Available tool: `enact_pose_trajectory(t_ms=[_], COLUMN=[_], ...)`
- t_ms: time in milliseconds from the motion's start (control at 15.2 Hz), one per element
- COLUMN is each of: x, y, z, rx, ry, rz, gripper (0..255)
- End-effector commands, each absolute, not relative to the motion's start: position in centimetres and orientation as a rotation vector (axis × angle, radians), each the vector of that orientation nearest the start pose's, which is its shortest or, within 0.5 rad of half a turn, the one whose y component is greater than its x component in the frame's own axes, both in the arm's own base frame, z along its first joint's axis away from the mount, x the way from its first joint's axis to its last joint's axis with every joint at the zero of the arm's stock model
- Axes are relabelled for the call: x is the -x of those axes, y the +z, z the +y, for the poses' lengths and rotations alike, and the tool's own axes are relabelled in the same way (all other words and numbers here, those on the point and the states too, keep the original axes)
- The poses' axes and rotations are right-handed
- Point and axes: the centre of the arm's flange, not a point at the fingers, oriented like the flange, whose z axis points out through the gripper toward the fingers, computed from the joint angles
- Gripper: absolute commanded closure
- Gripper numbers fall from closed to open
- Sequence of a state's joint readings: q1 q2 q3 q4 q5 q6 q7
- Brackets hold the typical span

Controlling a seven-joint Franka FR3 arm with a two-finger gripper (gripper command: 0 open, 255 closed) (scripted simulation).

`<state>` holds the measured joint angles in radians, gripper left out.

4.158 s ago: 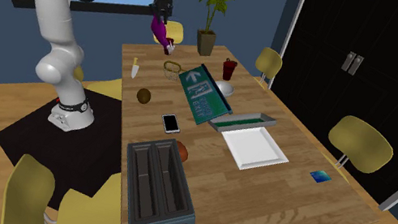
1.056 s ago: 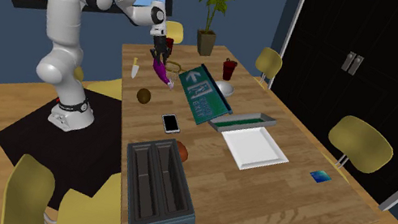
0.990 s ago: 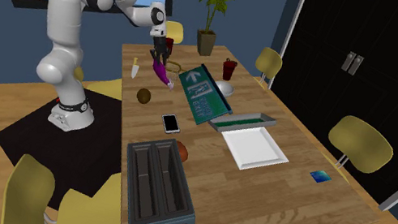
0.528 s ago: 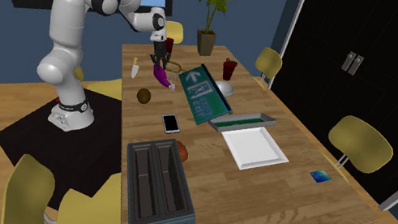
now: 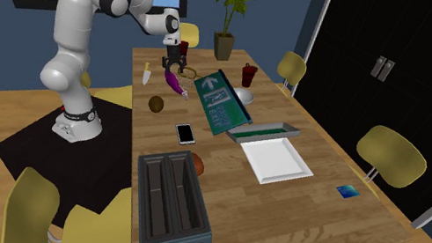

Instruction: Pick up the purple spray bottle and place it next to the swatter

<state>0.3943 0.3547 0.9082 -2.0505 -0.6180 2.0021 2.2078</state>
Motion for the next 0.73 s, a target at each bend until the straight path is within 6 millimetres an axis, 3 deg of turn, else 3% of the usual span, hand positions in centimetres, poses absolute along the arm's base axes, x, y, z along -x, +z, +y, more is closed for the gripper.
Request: enact_pose_trajectory(t_ms=[0, 132, 396, 660], x=[-19.4, -19.4, -18.3, -18.3], y=[31.0, 31.0, 35.7, 35.7], z=[52.6, 52.6, 53.8, 53.8], rx=[3.144, 3.144, 3.144, 3.144], ry=[-0.463, -0.463, -0.463, -0.463], rz=[0.922, 0.922, 0.922, 0.922], gripper=[0, 0, 0, 0])
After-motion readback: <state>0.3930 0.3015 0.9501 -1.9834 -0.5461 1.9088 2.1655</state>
